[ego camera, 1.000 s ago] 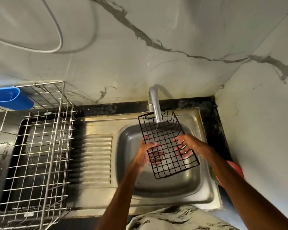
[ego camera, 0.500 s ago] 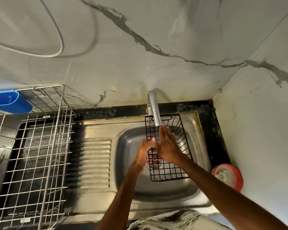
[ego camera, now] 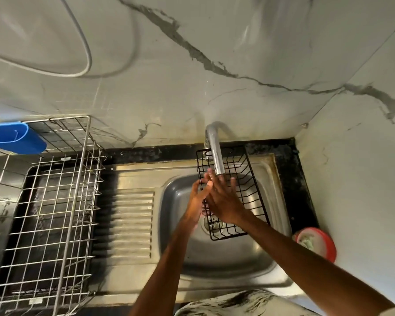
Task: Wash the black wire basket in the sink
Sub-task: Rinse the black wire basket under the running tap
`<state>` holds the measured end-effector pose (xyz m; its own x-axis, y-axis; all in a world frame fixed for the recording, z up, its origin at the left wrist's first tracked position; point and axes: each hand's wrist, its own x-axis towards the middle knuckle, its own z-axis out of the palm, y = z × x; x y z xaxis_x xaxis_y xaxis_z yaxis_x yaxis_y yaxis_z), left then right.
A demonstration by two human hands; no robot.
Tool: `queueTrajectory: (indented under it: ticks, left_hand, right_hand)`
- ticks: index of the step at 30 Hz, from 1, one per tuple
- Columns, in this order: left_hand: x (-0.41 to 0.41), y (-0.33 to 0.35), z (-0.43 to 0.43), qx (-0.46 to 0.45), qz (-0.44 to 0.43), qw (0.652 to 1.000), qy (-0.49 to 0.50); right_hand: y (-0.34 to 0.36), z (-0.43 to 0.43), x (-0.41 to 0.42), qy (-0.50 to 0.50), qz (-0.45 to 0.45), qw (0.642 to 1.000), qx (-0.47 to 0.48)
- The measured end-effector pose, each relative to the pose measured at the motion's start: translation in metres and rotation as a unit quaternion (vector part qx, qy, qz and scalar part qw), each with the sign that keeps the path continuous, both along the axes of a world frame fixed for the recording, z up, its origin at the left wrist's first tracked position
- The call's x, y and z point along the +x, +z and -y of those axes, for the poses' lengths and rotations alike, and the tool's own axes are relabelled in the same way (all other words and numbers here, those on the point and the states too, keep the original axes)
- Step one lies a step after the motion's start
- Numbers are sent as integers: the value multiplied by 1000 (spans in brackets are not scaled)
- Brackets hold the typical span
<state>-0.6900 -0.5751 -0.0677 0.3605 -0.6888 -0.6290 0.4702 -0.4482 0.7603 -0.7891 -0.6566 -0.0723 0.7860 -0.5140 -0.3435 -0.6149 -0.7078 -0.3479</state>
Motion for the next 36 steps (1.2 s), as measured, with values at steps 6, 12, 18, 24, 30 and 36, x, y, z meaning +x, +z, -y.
queueTrajectory:
  ticks: [6, 12, 18, 24, 30, 36]
  left_hand:
    - [13, -19, -1, 11, 30, 999, 4]
    - [23, -10, 3, -17, 39, 999, 11]
    - [20, 1, 2, -32, 61, 998, -9]
    - [16, 14, 2, -45, 96, 994, -23]
    - [15, 13, 5, -44, 91, 995, -11]
    - [21, 4, 0, -30, 83, 996, 9]
  right_hand:
    - [-2, 15, -3, -95, 26, 995, 22]
    - [1, 5, -9, -59, 30, 998, 17]
    - [-2, -16, -15, -5, 47, 999, 24]
    - [4, -18, -26, -16, 39, 998, 36]
    - [9, -10, -35, -36, 12, 999, 39]
    - [16, -5, -40, 37, 59, 989, 133]
